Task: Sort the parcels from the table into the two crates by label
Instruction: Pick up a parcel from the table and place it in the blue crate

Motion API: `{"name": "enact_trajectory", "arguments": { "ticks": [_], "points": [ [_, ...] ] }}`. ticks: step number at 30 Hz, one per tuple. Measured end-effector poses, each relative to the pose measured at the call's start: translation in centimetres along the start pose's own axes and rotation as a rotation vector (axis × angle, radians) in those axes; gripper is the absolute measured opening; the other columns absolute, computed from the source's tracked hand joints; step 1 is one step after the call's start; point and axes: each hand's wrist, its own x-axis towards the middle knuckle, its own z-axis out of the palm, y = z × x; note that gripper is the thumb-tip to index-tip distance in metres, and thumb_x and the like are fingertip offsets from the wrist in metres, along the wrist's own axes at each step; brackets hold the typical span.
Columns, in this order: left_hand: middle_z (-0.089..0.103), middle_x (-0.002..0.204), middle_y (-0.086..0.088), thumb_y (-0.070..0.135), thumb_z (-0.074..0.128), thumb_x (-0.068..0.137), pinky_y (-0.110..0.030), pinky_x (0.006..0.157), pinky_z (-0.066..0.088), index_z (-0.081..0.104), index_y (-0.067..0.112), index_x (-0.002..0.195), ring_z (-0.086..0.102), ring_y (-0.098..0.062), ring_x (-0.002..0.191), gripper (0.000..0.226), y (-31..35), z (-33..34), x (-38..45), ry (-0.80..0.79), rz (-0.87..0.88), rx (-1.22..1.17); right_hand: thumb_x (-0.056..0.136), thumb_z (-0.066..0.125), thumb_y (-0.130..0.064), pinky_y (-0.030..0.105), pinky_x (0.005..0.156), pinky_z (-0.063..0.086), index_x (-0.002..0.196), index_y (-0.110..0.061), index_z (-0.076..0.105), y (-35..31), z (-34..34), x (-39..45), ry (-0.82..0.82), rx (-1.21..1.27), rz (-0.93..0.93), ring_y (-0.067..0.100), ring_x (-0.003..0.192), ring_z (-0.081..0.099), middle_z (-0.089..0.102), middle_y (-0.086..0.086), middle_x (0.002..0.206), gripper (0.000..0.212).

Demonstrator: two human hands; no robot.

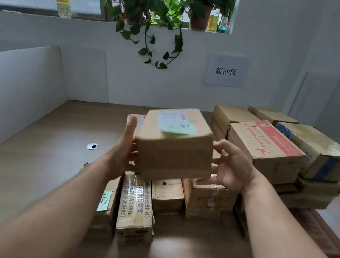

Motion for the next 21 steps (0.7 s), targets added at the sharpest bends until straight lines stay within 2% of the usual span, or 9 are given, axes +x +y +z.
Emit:
{"name": "enact_trajectory", "arguments": {
  "ticks": [1, 3, 6, 9, 11, 14, 16, 19, 21],
  "points": [
    [0.068, 0.096, -0.006, 0.089, 0.034, 0.061, -0.044, 0.081, 0.051, 0.063, 0.019, 0.118, 0.06, -0.024, 0.094, 0.095, -0.3, -0.2, -0.2, -0.035, -0.023, 0.003, 0.08, 0.06, -0.033, 0.063, 0.087, 0.052, 0.127, -0.026, 0.062, 0.0, 0.1, -0.1, -0.021, -0.04, -0.007, 0.035, 0.104, 0.062, 0.061, 0.014, 0.115, 0.048],
    [0.067, 0.115, -0.011, 0.076, 0.051, 0.065, -0.049, 0.08, 0.056, 0.06, 0.027, 0.124, 0.062, -0.027, 0.102, 0.078, -0.9, -0.3, -0.6, -0.078, -0.057, 0.01, 0.078, 0.064, -0.038, 0.06, 0.084, 0.053, 0.133, -0.034, 0.057, 0.0, 0.2, -0.1, -0.037, -0.084, 0.002, 0.037, 0.112, 0.061, 0.061, 0.016, 0.126, 0.056],
    [0.057, 0.128, -0.019, 0.054, 0.064, 0.068, -0.056, 0.089, 0.052, 0.058, 0.023, 0.126, 0.058, -0.029, 0.104, 0.066, -1.6, -0.2, -0.8, -0.05, -0.08, -0.02, 0.075, 0.067, -0.05, 0.051, 0.08, 0.055, 0.137, -0.036, 0.053, 0.2, 0.4, 0.0, -0.047, -0.139, 0.009, 0.035, 0.11, 0.062, 0.061, 0.018, 0.129, 0.065],
    [0.057, 0.126, -0.019, 0.049, 0.062, 0.069, -0.052, 0.088, 0.051, 0.057, 0.02, 0.125, 0.058, -0.028, 0.1, 0.063, -2.0, -0.1, -1.0, -0.024, -0.07, -0.054, 0.072, 0.07, -0.041, 0.044, 0.077, 0.053, 0.15, -0.038, 0.032, 0.7, 0.5, 0.3, -0.056, -0.195, -0.029, 0.029, 0.098, 0.065, 0.061, 0.018, 0.128, 0.087],
    [0.057, 0.119, -0.014, 0.047, 0.06, 0.075, -0.046, 0.082, 0.054, 0.054, 0.02, 0.125, 0.058, -0.025, 0.094, 0.057, -2.4, 0.0, -1.2, -0.008, -0.039, -0.038, 0.07, 0.071, -0.038, 0.041, 0.079, 0.052, 0.153, -0.038, 0.025, 1.2, 0.8, 0.4, -0.074, -0.205, -0.035, 0.026, 0.097, 0.064, 0.058, 0.017, 0.132, 0.095],
    [0.058, 0.11, -0.007, 0.035, 0.052, 0.093, -0.041, 0.078, 0.052, 0.053, 0.027, 0.117, 0.059, -0.021, 0.091, 0.025, -3.0, 0.4, -1.4, 0.026, 0.03, -0.012, 0.061, 0.076, -0.032, 0.033, 0.073, 0.055, 0.154, -0.038, 0.021, 1.8, 1.7, 0.7, -0.084, -0.224, -0.078, 0.017, 0.093, 0.065, 0.046, 0.012, 0.145, 0.108],
    [0.06, 0.104, -0.003, 0.03, 0.048, 0.096, -0.036, 0.076, 0.051, 0.051, 0.03, 0.113, 0.06, -0.017, 0.087, 0.017, -3.3, 0.5, -1.7, 0.061, 0.08, 0.016, 0.064, 0.072, -0.024, 0.033, 0.076, 0.056, 0.15, -0.041, 0.029, 2.7, 2.3, 1.0, -0.051, -0.202, -0.151, 0.016, 0.089, 0.065, 0.053, 0.008, 0.138, 0.097],
    [0.064, 0.095, 0.001, 0.027, 0.046, 0.097, -0.03, 0.071, 0.051, 0.049, 0.029, 0.118, 0.061, -0.012, 0.081, 0.022, -3.6, 0.1, -2.3, 0.127, 0.122, 0.039, 0.07, 0.067, -0.02, 0.05, 0.1, 0.048, 0.139, -0.05, 0.039, 3.9, 3.0, 1.3, -0.029, -0.184, -0.217, 0.025, 0.101, 0.064, 0.066, 0.005, 0.123, 0.08],
    [0.065, 0.095, 0.002, 0.027, 0.046, 0.096, -0.029, 0.069, 0.052, 0.048, 0.029, 0.121, 0.062, -0.011, 0.081, 0.025, -3.7, -0.7, -3.2, 0.17, 0.126, 0.051, 0.071, 0.068, -0.021, 0.052, 0.106, 0.042, 0.133, -0.055, 0.04, 4.9, 3.9, 1.8, -0.1, -0.177, -0.21, 0.022, 0.104, 0.065, 0.069, 0.001, 0.119, 0.076]
  ]
}}
